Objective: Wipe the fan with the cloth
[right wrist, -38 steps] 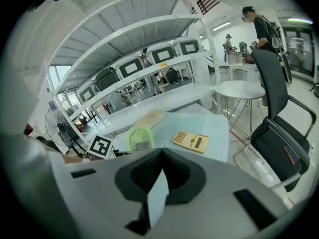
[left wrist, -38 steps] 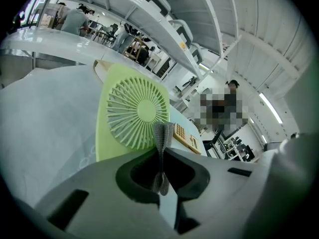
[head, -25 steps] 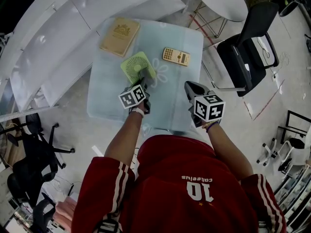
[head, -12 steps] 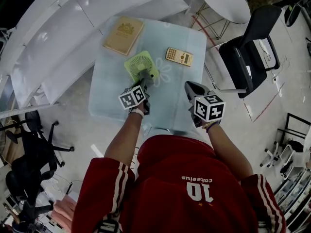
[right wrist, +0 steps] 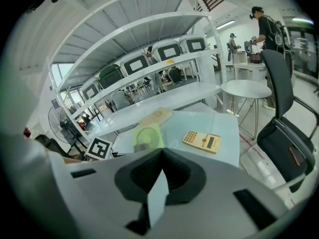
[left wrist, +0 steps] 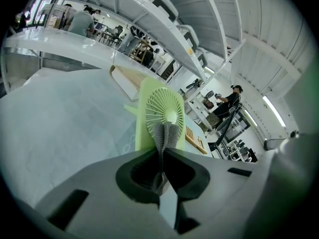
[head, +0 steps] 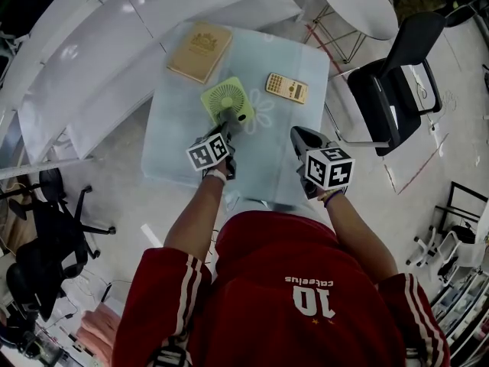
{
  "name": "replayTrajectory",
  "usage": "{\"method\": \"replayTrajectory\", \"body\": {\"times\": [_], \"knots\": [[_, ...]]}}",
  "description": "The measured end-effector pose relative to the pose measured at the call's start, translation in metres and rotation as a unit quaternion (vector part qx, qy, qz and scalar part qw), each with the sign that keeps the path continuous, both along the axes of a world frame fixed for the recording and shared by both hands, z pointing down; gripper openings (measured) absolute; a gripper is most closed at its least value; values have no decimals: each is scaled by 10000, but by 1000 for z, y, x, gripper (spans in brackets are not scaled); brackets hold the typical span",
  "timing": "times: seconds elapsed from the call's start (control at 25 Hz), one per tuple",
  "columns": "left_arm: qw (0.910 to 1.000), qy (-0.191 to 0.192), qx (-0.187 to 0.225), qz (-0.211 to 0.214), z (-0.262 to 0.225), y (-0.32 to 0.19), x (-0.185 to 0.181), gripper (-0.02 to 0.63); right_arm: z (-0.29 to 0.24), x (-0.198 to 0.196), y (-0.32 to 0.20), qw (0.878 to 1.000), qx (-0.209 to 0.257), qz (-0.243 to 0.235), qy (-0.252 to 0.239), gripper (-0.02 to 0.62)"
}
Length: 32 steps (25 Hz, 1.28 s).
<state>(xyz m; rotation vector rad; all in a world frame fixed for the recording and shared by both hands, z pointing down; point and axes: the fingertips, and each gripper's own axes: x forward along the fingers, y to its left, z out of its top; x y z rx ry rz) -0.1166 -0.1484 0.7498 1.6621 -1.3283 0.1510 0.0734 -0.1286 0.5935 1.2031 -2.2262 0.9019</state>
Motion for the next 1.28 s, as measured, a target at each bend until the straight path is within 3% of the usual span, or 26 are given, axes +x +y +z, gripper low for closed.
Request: {"method": "replayTrajectory", "body": {"times": [1.28], "knots": [[9996, -114, -103, -217, 4, 26, -54, 28, -2, -43, -1, 9997, 54, -236, -29, 5]]}}
